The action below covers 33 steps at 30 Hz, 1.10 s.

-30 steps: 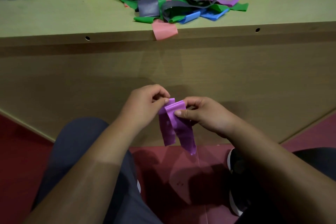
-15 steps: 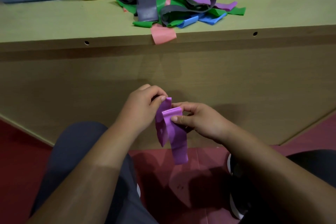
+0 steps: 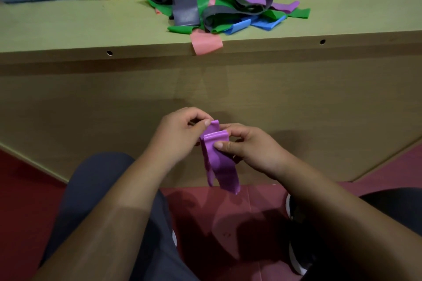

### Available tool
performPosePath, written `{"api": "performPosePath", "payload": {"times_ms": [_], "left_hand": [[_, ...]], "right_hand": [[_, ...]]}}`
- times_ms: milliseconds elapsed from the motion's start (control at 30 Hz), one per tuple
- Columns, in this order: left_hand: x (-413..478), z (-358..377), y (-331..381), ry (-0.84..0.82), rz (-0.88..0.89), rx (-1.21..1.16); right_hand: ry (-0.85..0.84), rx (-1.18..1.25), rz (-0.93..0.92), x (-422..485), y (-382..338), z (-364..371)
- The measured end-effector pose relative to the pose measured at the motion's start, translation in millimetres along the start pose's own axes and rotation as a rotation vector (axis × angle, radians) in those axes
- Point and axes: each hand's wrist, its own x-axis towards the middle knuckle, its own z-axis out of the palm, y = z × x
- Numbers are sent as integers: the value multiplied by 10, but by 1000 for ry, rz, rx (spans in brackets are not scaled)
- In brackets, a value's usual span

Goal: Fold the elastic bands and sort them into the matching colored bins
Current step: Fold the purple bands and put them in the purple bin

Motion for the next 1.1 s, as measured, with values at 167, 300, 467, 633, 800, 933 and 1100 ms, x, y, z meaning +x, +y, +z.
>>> {"api": "performPosePath", "payload": {"times_ms": [167, 300, 467, 633, 800, 933, 1100], "left_hand": [[-3, 9, 23, -73, -79, -104], [-25, 29, 62, -110, -129, -146], [-33, 39, 61, -123, -152, -173], [-34, 35, 64, -146, -168, -186], [-30, 38, 46, -188, -151, -166], [-30, 27, 46, -197, -121, -162], [-33, 25, 55, -209, -101, -141]], "right_hand": [[48, -15, -17, 18, 2, -16], [95, -65, -24, 58, 22, -41], [110, -160, -57, 67, 29, -58], [113, -219, -79, 44, 2, -59], [108, -130, -21, 40, -19, -49], [84, -44, 75, 16, -46, -44], [113, -109, 128, 23, -54, -22]]}}
